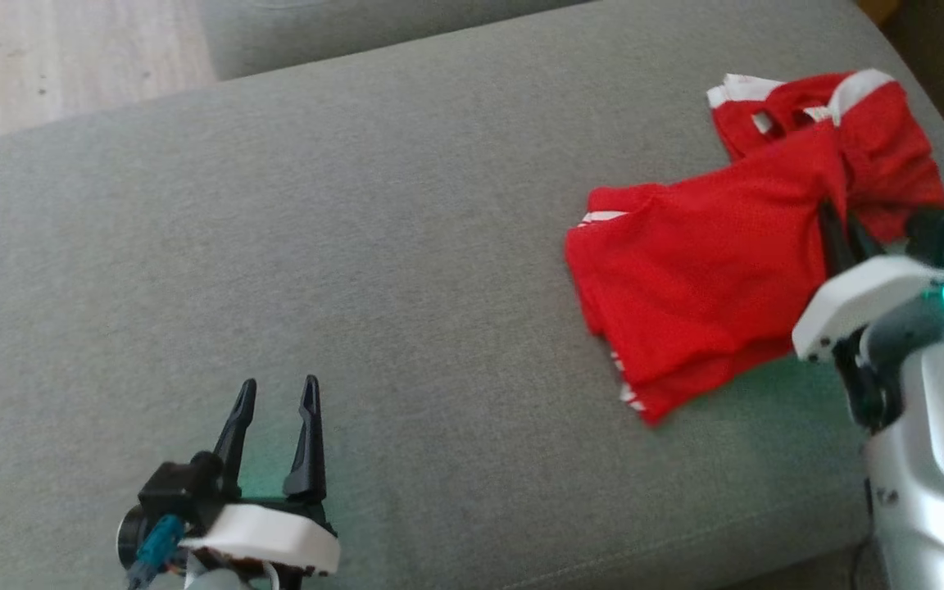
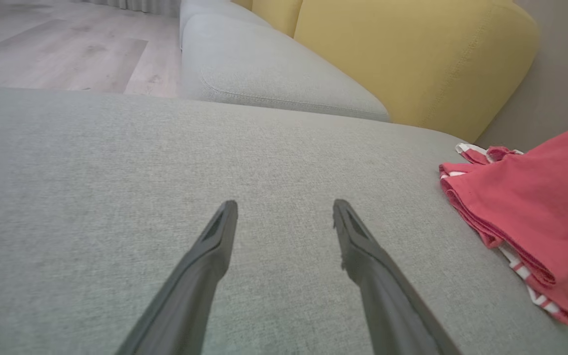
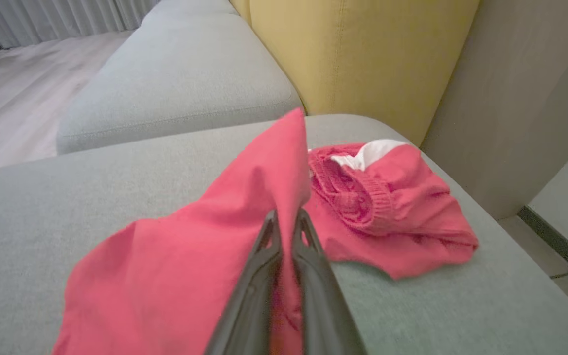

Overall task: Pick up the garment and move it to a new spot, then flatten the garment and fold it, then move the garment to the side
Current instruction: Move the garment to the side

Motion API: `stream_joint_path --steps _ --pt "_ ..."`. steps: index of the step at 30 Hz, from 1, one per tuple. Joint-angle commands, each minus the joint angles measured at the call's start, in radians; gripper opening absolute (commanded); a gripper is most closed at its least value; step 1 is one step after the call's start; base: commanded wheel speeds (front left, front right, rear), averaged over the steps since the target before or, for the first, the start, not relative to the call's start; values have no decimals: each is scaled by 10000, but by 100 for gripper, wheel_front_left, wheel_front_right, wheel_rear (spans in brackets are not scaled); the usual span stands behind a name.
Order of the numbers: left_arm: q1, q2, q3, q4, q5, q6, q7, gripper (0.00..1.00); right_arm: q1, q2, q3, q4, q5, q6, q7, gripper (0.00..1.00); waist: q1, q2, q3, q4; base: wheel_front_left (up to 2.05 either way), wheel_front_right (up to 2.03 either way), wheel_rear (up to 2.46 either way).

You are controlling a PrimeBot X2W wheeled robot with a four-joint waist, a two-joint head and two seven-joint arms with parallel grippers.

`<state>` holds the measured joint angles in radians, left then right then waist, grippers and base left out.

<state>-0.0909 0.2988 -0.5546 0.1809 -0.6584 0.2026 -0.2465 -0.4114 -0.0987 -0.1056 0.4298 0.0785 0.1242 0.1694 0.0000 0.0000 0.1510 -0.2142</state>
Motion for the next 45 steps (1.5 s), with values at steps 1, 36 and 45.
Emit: stream_joint_path --steps 1,36,45 --pt "-173 78 355 -248 28 30 -42 100 -593 -138 178 -287 -107 65 9 0 0 0 -116 161 0 0 0" --pt "-319 192 349 -439 140 92 5 100 -3426 -2858 -4333 3610 -3097 65 -1480 100 0 0 577 2010 0 0 0" --pt "-179 284 430 -494 62 178 15 100 -3608 -2157 -3503 3865 -3038 65 -2194 100 0 0 -13 1730 0 0 0"
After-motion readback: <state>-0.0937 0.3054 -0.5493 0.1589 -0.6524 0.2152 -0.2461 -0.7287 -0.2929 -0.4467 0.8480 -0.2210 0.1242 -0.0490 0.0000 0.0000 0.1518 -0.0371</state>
